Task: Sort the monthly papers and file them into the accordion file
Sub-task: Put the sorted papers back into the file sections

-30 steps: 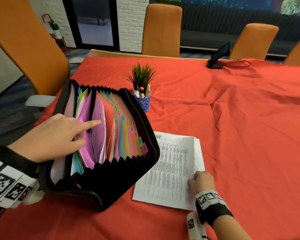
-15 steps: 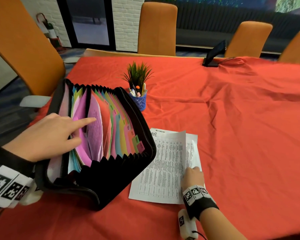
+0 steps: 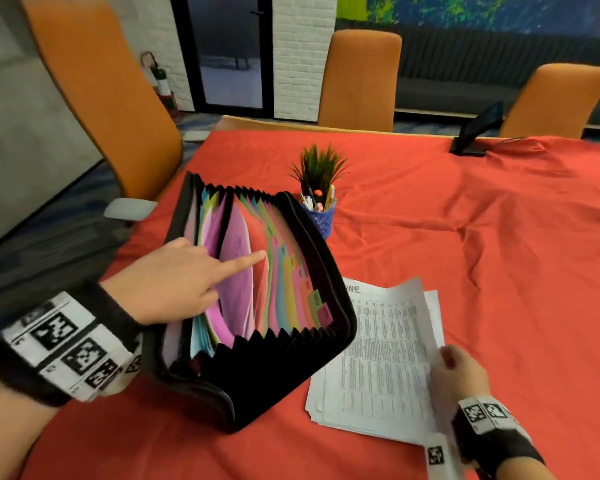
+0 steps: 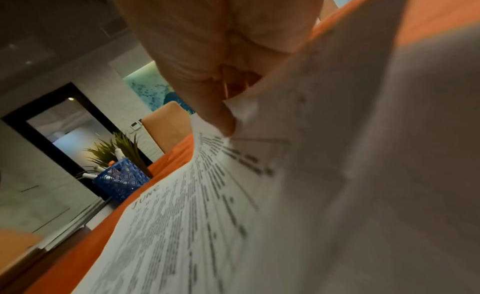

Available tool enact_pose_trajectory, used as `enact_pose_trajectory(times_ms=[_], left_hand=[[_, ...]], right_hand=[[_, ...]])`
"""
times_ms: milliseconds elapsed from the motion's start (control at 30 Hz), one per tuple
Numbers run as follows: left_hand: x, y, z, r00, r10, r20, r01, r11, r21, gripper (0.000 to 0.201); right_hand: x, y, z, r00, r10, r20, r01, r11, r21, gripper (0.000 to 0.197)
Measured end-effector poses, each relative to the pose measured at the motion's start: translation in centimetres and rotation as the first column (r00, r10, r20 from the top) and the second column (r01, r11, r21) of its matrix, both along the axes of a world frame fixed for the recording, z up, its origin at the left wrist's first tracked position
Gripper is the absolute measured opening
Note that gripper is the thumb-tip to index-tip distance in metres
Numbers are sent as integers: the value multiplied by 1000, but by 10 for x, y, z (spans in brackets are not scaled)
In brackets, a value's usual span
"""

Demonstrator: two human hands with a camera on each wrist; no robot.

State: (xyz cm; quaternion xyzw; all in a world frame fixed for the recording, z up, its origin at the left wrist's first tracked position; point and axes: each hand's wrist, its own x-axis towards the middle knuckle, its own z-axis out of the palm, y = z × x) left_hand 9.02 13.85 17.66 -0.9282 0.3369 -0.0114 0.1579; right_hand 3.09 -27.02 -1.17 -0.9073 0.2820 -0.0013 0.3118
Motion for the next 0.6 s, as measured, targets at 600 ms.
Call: enact_pose_trajectory(times_ms=[600], left_hand=[[1,0,3,998,-57,-33,58,997,47,68]], right_hand=[[-4,-28,29,996,-62,-68,73,983,166,72]])
